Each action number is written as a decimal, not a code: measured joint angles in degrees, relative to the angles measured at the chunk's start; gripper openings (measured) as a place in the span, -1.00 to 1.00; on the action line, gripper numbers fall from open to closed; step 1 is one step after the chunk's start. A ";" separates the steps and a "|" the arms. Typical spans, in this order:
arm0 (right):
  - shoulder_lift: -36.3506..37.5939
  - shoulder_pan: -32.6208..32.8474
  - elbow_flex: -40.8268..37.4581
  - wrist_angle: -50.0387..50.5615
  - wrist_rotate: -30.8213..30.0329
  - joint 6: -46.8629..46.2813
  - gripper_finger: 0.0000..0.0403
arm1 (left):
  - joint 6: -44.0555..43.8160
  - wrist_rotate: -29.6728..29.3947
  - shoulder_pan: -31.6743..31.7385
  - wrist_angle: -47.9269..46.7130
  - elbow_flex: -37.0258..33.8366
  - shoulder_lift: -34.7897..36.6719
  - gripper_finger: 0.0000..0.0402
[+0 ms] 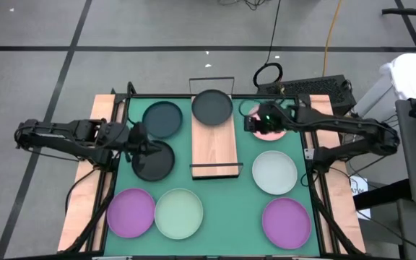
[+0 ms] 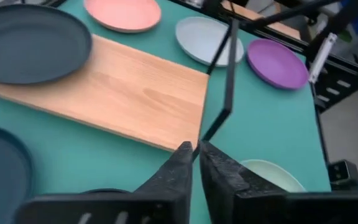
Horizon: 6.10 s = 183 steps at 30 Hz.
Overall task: Place and stack plates onto a shelf
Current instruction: Put the green plate on the shelf
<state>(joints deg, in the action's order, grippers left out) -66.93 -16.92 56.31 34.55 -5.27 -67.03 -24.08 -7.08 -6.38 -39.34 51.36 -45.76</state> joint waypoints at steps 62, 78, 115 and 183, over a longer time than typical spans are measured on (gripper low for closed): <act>20.85 14.24 -14.46 -11.75 8.36 3.38 -0.41 | 2.29 5.86 -14.89 17.05 -5.68 -47.49 0.06; 21.63 14.24 -14.44 -11.52 8.47 6.47 -0.41 | 1.01 5.61 -14.88 20.20 -5.67 -46.58 -0.83; 21.61 12.34 -14.43 -9.77 3.41 2.68 -0.41 | -3.30 3.65 -6.33 18.20 -0.10 -13.68 -0.96; 21.61 9.85 -14.42 -4.72 -6.92 -5.48 -0.41 | -30.76 -7.79 17.10 17.90 5.98 -45.53 -0.96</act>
<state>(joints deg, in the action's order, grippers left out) -45.32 -7.07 41.89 29.82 -12.19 -72.51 -54.84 -14.87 10.72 -21.44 57.34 -91.28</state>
